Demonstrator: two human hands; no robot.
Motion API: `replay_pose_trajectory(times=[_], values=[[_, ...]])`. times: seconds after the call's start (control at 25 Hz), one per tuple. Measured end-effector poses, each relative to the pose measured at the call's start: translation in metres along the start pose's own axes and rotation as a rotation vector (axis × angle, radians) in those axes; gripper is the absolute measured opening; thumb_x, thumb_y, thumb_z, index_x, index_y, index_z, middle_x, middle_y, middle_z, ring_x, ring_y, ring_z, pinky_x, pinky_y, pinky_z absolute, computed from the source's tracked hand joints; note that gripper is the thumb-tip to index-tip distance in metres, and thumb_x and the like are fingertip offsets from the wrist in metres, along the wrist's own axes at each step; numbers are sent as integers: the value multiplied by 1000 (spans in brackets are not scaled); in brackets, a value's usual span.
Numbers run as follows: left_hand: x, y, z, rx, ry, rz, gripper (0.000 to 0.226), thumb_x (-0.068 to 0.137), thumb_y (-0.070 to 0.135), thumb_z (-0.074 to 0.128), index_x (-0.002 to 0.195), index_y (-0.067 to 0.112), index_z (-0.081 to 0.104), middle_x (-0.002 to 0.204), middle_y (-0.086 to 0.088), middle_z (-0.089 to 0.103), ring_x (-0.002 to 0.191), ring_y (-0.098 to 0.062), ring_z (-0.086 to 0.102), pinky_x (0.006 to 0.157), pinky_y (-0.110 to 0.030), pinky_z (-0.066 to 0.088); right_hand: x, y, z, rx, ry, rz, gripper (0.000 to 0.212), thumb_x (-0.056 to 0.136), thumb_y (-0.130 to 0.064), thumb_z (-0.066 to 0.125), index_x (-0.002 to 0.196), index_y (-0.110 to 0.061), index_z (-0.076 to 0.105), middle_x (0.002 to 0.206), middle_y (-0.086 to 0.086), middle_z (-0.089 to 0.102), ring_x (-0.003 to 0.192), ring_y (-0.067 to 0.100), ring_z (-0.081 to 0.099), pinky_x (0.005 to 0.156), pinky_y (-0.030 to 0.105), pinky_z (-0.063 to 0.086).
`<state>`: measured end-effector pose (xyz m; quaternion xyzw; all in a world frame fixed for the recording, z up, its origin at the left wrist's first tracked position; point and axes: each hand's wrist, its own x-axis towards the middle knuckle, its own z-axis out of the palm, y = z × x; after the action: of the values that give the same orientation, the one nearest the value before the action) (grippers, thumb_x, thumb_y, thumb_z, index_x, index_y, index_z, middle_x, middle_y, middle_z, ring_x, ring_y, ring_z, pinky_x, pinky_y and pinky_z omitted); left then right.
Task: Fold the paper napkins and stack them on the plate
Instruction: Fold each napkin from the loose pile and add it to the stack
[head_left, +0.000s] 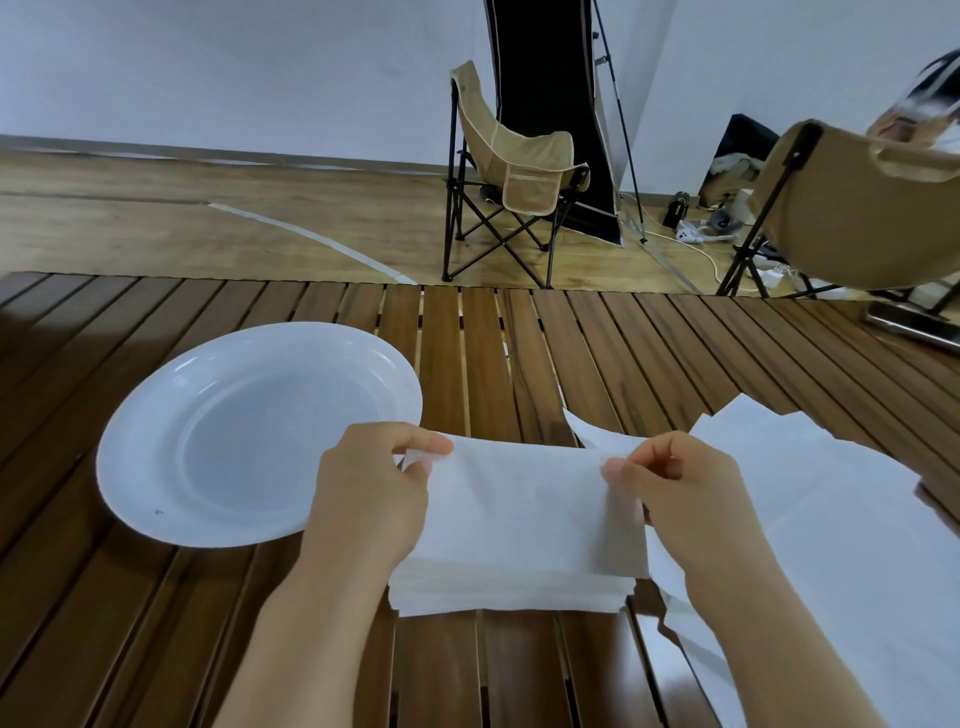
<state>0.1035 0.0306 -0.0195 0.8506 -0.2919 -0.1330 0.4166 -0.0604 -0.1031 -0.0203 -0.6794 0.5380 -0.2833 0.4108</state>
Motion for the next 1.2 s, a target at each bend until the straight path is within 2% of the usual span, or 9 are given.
replay_pose_trajectory(times=[0.16, 0.28, 0.4, 0.64, 0.8, 0.92, 1.0, 1.12, 1.2], values=[[-1, -7, 3, 82, -82, -43, 31, 93, 11, 56, 113, 32, 64, 118, 11, 47, 112, -13, 48, 94, -25, 41, -1, 2, 1, -116, -42, -85, 17, 81, -12, 72, 68, -22, 68, 72, -5, 69, 75, 17, 65, 79, 44, 57], [-2, -12, 4, 122, -144, -76, 36, 91, 10, 58, 119, 32, 59, 128, 6, 47, 114, -14, 47, 86, -21, 39, 2, 5, -2, -235, -51, -100, 13, 84, -9, 69, 89, -21, 67, 87, -4, 69, 81, 15, 64, 83, 36, 55], [-1, -14, 5, 141, -166, -90, 39, 91, 10, 58, 122, 33, 57, 129, 5, 46, 111, -13, 47, 82, -20, 37, 2, 9, -14, -494, -165, -38, 37, 82, -2, 66, 111, -20, 53, 111, 2, 60, 99, 19, 57, 83, 28, 47], [-1, -15, 7, 189, -176, -88, 41, 92, 11, 57, 125, 34, 54, 130, 4, 45, 107, -13, 46, 78, -18, 36, -7, 18, -14, -967, -345, 22, 89, 70, -20, 77, 140, -30, 24, 138, -3, 36, 128, 23, 38, 101, 39, 34], [-1, -15, 8, 201, -173, -99, 47, 92, 2, 50, 125, 35, 53, 133, 4, 43, 114, -16, 46, 78, -19, 38, -2, 22, -7, -918, -272, 17, 48, 86, -26, 59, 131, -28, 40, 123, -4, 46, 113, 20, 48, 94, 36, 36], [0, -15, 9, 198, -169, -104, 51, 91, -2, 46, 125, 34, 54, 133, 3, 43, 114, -17, 45, 79, -20, 39, 2, 24, -11, -784, -83, 15, 18, 96, -22, 50, 111, -21, 59, 101, -2, 54, 91, 20, 50, 91, 37, 42], [0, -15, 9, 197, -170, -104, 51, 90, -3, 47, 124, 35, 55, 132, 3, 43, 113, -16, 45, 77, -20, 39, 5, 23, -15, -664, 80, -41, 19, 97, -15, 47, 103, -14, 64, 90, 3, 58, 78, 20, 46, 80, 34, 46], [0, -14, 9, 207, -178, -100, 52, 90, -2, 48, 124, 36, 54, 132, 4, 43, 111, -16, 46, 76, -19, 39, 4, 12, -21, -472, 238, -128, 18, 97, -12, 44, 94, -7, 61, 81, 7, 59, 66, 18, 45, 54, 25, 33], [0, -13, 9, 210, -177, -95, 52, 89, -2, 49, 125, 36, 55, 132, 5, 43, 112, -16, 47, 78, -19, 40, 1, 2, -24, -339, 306, -159, 20, 98, -16, 44, 81, -7, 52, 70, 5, 50, 61, 19, 41, 51, 23, 28]])
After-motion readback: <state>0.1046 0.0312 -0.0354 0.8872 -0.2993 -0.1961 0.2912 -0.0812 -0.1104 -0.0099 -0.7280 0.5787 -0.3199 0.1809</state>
